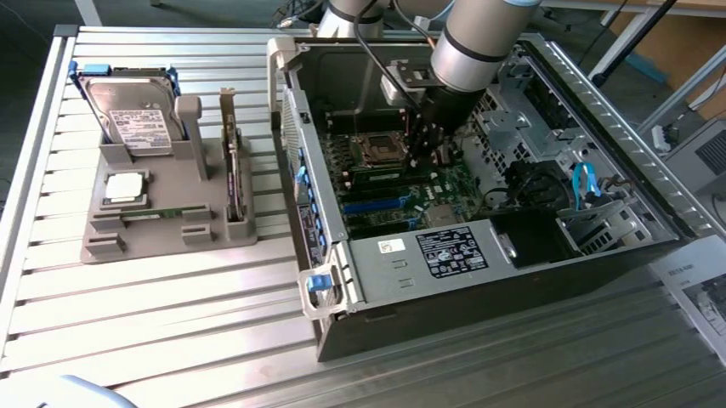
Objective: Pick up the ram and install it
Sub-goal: 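Insert the ram into the slot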
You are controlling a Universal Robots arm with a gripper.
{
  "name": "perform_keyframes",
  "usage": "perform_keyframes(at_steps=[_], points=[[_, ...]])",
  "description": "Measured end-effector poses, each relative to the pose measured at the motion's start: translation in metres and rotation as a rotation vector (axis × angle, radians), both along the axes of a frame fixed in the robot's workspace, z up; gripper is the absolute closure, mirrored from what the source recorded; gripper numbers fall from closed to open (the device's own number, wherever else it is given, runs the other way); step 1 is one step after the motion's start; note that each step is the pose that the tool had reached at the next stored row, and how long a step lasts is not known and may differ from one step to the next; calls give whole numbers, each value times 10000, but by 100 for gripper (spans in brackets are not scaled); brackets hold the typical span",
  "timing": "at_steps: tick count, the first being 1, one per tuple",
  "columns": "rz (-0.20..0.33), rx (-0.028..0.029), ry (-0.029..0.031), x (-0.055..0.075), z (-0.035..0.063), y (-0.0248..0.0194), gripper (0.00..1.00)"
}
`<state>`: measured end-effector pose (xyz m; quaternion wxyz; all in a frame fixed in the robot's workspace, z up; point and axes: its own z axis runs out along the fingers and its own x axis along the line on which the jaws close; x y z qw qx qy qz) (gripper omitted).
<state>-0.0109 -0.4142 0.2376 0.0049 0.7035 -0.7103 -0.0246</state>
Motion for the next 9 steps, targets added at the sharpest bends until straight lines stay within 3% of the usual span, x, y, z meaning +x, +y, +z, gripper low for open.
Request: perform_keyframes(at_steps=[9], points=[[0, 0, 0, 0, -11, 0, 88]])
